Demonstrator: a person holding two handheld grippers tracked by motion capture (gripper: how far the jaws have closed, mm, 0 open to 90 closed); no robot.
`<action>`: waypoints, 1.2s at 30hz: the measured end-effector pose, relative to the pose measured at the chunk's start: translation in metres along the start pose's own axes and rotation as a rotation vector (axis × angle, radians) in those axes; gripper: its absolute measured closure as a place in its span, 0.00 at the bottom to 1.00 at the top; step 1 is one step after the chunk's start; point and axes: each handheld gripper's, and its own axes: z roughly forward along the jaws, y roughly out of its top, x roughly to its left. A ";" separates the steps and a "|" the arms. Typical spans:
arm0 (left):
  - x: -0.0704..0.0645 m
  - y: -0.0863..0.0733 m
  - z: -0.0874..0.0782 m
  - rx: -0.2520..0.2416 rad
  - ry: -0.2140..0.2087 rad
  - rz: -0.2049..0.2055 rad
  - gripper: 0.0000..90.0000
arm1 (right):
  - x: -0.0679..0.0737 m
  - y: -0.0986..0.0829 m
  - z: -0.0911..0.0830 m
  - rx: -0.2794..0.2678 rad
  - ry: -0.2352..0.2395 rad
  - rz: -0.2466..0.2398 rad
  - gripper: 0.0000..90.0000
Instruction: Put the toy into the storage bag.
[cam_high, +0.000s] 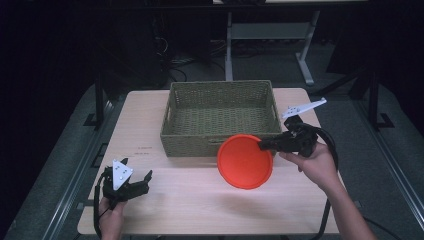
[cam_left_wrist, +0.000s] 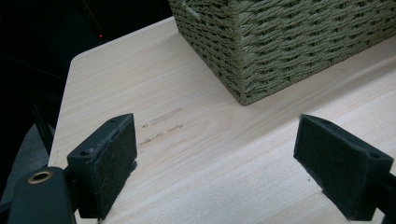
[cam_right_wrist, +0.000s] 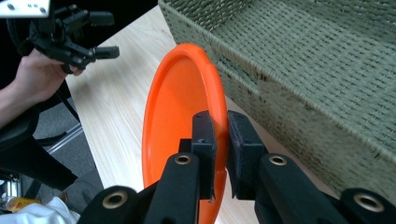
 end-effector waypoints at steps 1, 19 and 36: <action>0.000 0.000 0.000 -0.002 0.000 0.001 0.14 | -0.001 0.002 -0.001 -0.005 0.004 0.002 0.91; 0.000 -0.001 0.000 0.000 -0.005 -0.003 0.14 | -0.008 0.032 -0.011 -0.031 0.028 0.004 0.91; 0.001 -0.001 0.000 -0.002 -0.007 -0.010 0.14 | -0.021 0.064 -0.001 -0.034 0.006 0.032 0.91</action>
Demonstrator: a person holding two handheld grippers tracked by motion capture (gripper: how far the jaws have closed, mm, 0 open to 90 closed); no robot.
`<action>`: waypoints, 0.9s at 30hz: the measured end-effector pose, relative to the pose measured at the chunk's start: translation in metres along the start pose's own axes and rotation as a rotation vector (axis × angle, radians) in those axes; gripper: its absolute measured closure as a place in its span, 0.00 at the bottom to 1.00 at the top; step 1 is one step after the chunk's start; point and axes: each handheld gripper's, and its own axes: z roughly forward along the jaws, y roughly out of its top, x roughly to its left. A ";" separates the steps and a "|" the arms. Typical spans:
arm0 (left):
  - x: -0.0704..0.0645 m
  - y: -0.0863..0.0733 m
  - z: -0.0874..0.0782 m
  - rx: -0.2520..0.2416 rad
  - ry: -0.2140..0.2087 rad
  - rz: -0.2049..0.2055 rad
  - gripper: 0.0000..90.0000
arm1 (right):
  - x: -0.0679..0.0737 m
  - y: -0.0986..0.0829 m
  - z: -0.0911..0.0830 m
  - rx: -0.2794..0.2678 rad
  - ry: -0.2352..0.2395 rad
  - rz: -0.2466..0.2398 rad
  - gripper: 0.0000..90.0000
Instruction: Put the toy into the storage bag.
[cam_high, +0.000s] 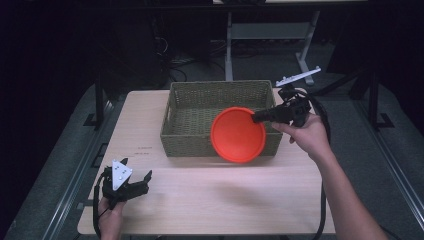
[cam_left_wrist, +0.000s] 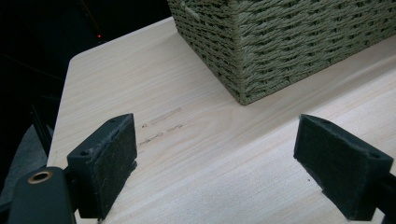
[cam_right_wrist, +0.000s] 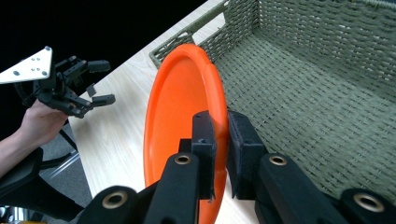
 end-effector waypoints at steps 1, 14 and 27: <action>0.000 0.000 0.000 -0.003 0.000 0.001 0.14 | 0.000 0.002 0.001 -0.002 -0.003 -0.001 0.91; 0.000 0.000 0.001 -0.004 -0.001 0.007 0.14 | -0.003 0.025 0.007 -0.014 -0.011 0.010 0.91; -0.002 0.001 0.001 -0.003 -0.009 0.000 0.14 | -0.028 0.035 0.014 -0.047 -0.045 0.096 0.91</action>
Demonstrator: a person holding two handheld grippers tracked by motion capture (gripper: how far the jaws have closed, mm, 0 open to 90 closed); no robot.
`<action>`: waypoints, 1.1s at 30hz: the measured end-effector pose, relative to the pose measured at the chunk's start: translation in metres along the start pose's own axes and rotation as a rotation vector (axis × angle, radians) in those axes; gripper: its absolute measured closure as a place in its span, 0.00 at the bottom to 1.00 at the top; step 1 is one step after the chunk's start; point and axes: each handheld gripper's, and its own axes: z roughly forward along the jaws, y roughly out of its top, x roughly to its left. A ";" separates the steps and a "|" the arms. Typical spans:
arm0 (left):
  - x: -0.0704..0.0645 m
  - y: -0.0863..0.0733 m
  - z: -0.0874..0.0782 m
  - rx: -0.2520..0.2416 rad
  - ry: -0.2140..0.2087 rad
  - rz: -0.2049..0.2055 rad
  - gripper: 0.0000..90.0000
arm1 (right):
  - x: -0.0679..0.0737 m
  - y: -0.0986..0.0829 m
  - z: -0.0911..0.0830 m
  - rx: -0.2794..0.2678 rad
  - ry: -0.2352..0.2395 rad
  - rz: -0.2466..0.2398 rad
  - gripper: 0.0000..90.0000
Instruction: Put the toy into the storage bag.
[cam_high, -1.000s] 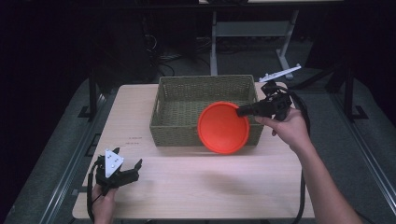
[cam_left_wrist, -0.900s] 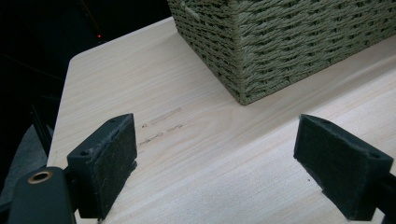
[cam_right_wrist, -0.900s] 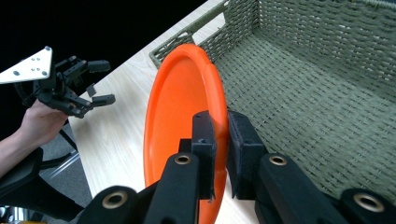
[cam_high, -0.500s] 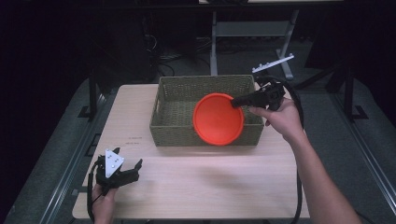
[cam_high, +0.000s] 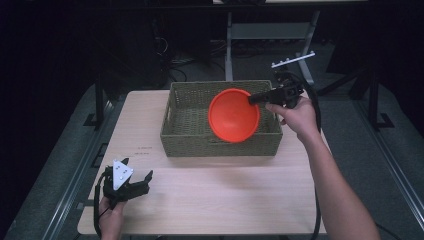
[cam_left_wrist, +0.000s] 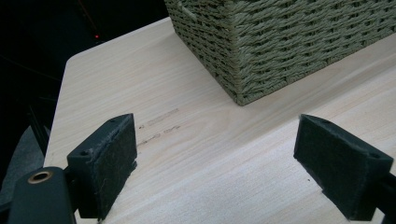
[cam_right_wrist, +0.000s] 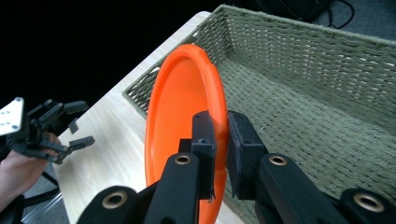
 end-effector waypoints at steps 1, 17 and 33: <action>0.000 0.000 0.000 0.000 -0.001 0.003 0.14 | -0.001 0.001 0.001 0.002 -0.003 0.005 0.91; 0.002 0.000 -0.002 -0.008 0.004 -0.005 0.14 | -0.014 0.009 0.020 -0.017 -0.043 0.043 0.91; 0.002 -0.001 -0.002 -0.006 0.001 -0.009 0.14 | -0.033 0.013 0.040 -0.044 -0.082 0.075 0.91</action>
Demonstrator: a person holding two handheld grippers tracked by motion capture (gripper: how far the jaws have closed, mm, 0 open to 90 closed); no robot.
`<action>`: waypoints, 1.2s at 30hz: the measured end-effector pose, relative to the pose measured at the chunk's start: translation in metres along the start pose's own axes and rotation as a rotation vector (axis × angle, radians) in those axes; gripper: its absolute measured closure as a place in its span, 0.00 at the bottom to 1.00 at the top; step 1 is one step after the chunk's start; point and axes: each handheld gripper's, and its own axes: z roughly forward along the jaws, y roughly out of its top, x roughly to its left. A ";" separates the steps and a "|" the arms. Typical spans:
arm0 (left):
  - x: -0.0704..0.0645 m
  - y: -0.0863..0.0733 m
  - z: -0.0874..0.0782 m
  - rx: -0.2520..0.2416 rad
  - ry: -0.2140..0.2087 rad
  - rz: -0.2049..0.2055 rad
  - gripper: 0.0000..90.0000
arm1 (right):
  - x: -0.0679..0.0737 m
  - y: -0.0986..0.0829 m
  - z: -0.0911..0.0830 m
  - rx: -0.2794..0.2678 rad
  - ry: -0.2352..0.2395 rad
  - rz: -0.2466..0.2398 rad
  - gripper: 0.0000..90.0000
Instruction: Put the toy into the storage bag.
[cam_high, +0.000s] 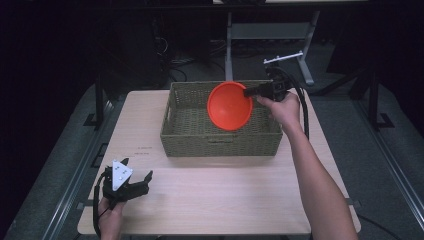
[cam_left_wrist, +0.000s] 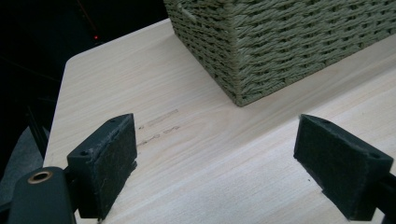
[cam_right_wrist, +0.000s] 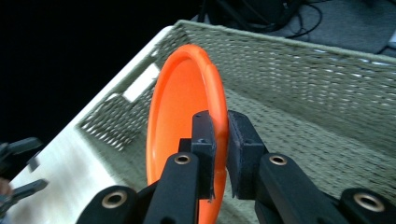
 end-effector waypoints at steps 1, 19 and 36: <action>0.001 0.000 0.000 0.003 0.001 0.001 0.14 | -0.002 0.000 0.001 -0.002 -0.006 0.010 0.91; 0.002 0.000 -0.001 -0.002 0.003 0.001 0.14 | -0.020 -0.009 0.030 0.029 -0.035 0.061 0.91; 0.004 -0.001 -0.002 0.000 0.004 0.000 0.14 | -0.028 -0.013 0.047 0.097 -0.059 0.079 0.91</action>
